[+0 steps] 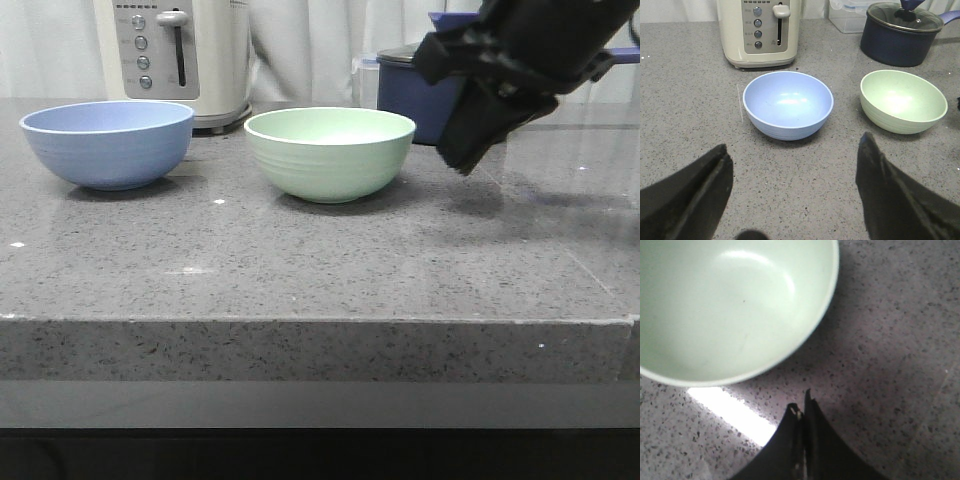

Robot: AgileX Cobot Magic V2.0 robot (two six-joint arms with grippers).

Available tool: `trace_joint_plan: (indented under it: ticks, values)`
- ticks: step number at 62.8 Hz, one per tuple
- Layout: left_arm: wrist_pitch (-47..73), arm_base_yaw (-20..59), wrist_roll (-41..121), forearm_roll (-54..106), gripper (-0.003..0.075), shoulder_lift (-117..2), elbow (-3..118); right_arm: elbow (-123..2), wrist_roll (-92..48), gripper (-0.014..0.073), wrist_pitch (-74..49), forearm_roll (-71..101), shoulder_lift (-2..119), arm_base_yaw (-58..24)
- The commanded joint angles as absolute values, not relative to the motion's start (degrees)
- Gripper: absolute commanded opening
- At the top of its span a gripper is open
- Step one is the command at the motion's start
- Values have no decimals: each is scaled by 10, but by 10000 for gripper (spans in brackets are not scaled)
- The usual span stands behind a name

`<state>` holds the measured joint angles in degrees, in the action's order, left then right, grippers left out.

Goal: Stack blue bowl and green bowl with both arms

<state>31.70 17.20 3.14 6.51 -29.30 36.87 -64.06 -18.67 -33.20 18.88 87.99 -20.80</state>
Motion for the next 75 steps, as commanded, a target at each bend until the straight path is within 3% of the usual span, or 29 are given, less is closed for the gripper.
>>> trace_joint_plan:
  ticks: [1, 52, 75]
  values:
    - [274, 177, 32, 74, 512, -298, 383, -655, -208, -60, -288, 219, 867, -207]
    - [283, 177, 30, 75, 512, -308, 383, -655, -208, -64, -267, 224, 869, -207]
    - [363, 158, 28, 62, 512, -525, 533, -655, -208, -64, -267, 224, 869, -207]
